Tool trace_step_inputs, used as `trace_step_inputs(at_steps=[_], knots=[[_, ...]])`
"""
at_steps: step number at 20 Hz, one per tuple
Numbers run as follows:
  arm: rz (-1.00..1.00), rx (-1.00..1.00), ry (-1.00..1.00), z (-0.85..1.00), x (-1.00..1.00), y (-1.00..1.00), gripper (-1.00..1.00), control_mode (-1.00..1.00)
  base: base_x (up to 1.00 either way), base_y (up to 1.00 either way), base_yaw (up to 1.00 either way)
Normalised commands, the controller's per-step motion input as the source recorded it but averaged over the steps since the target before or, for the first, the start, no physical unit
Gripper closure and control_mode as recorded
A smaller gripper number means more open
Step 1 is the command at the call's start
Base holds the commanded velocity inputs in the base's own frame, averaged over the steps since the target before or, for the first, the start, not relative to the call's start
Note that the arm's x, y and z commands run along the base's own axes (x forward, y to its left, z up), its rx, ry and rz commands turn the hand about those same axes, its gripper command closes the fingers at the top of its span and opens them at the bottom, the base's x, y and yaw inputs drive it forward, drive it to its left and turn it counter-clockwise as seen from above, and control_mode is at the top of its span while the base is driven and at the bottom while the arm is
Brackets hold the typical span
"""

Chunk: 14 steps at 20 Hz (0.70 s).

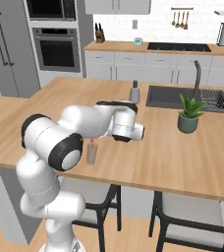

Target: Take a straw from the drawer in front and place it inside the glass cup on the dining counter.

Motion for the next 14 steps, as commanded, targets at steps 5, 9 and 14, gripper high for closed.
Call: trace_step_inputs(at_steps=[5,9,14], knots=[[0.01,0.0,-0.05,-0.07,-0.32,0.0,1.0,-1.0,0.0,0.0,0.0],[0.01,0.0,-0.05,-0.04,-0.31,0.01,1.0,-1.0,0.0,0.0,0.0],[0.01,0.0,-0.02,-0.01,-0.05,0.14,-1.0,-1.0,0.0,0.0,0.0]])
